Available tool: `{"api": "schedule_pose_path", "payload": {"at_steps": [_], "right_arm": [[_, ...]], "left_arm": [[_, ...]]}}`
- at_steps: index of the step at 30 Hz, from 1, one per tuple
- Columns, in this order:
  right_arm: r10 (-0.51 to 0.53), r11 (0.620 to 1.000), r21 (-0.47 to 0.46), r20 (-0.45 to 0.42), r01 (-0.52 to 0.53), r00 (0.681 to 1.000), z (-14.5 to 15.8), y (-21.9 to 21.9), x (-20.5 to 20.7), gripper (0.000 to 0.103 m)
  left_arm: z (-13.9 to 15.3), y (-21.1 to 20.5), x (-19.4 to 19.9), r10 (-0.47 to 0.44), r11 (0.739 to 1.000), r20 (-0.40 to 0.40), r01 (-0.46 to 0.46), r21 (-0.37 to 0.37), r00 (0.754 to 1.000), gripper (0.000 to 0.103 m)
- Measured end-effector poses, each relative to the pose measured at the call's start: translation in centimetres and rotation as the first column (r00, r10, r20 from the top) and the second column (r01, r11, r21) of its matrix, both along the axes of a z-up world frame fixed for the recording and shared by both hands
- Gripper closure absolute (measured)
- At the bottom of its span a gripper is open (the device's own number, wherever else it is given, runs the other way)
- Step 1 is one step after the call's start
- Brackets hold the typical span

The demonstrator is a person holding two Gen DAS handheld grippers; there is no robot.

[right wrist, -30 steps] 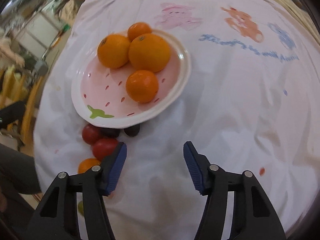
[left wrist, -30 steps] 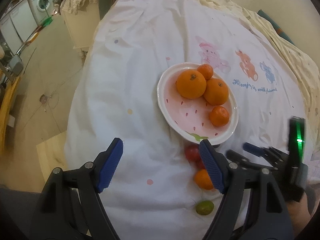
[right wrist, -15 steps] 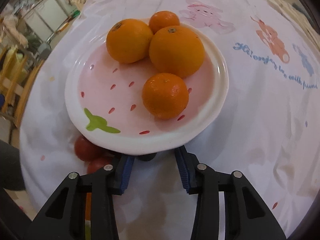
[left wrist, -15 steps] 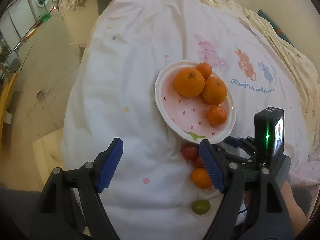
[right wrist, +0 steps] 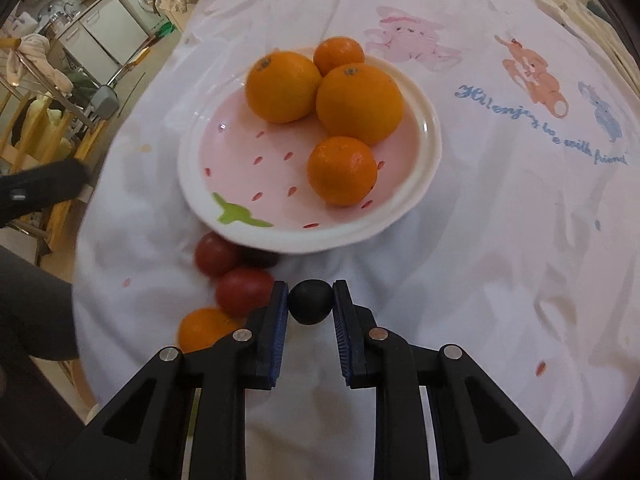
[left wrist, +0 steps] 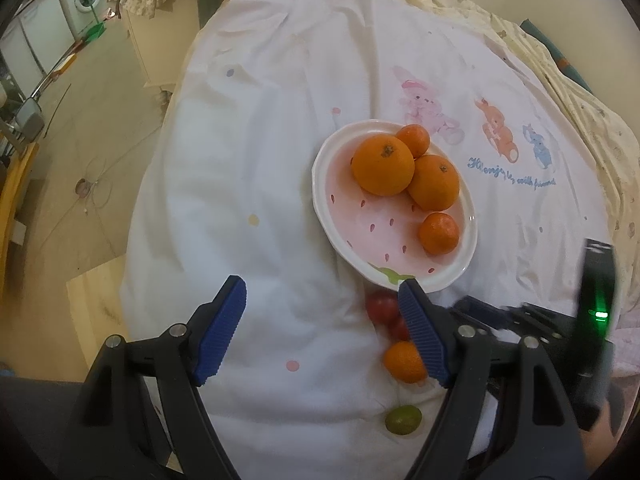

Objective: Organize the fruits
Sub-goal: 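Grasp a black grape beside the plate with the right gripper, then grasp a tangerine on the sheet with the left gripper while the right gripper holds the grape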

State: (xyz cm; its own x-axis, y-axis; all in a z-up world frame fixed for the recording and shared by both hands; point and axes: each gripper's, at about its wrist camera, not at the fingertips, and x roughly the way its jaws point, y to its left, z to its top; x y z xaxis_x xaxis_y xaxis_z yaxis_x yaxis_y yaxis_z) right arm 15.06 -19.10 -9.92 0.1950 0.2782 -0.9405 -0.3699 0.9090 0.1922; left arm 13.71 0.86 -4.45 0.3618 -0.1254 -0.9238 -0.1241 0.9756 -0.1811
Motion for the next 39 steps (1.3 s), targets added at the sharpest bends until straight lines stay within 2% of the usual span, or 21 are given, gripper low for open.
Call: {"api": "schedule_pose_path", "payload": {"at_steps": [8, 12, 17, 21, 24, 27, 30, 32, 39], "right_arm": [[-0.084, 0.991, 0.111, 0.057, 0.077, 0.995, 4.8, -2.9, -1.6, 0.080], [-0.157, 0.978, 0.148, 0.068, 0.146, 0.985, 5.0, -3.9, -1.3, 0.080], [-0.249, 0.958, 0.167, 0.072, 0.235, 0.966, 5.0, -5.4, -0.7, 0.080], [-0.270, 0.952, 0.170, 0.072, 0.255, 0.960, 5.0, -5.9, -0.3, 0.080], [-0.286, 0.947, 0.172, 0.068, 0.271, 0.956, 5.0, -6.3, -0.3, 0.080], [-0.299, 0.942, 0.180, 0.072, 0.283, 0.951, 5.2, -6.8, -0.2, 0.080], [-0.313, 0.937, 0.188, 0.076, 0.295, 0.947, 5.4, -7.2, -0.3, 0.080], [-0.317, 0.935, 0.192, 0.073, 0.298, 0.946, 5.4, -7.4, -0.3, 0.080], [-0.292, 0.946, 0.172, 0.081, 0.276, 0.953, 5.3, -6.6, -0.4, 0.080]], "left_arm": [[-1.4, -0.9, -0.3, -0.040, 0.999, -0.051, 0.041, 0.024, 0.998, 0.027], [-2.4, -2.8, -0.8, -0.116, 0.992, -0.087, 0.119, 0.030, 0.989, 0.027], [-3.9, -5.7, -1.6, -0.217, 0.974, -0.130, 0.223, 0.033, 0.967, 0.027], [-5.2, -7.5, -1.8, -0.259, 0.964, -0.183, 0.266, 0.014, 0.948, 0.027], [-6.0, -8.7, -1.9, -0.272, 0.958, -0.208, 0.284, 0.030, 0.939, 0.027], [-6.8, -10.0, -2.0, -0.305, 0.948, -0.215, 0.318, 0.028, 0.928, 0.027], [-7.1, -10.8, -2.1, -0.330, 0.936, -0.209, 0.348, 0.057, 0.921, 0.028], [-7.3, -11.1, -2.2, -0.336, 0.933, -0.208, 0.355, 0.062, 0.919, 0.033], [-7.3, -11.7, -2.5, -0.375, 0.919, -0.200, 0.392, 0.050, 0.905, 0.062]]}}
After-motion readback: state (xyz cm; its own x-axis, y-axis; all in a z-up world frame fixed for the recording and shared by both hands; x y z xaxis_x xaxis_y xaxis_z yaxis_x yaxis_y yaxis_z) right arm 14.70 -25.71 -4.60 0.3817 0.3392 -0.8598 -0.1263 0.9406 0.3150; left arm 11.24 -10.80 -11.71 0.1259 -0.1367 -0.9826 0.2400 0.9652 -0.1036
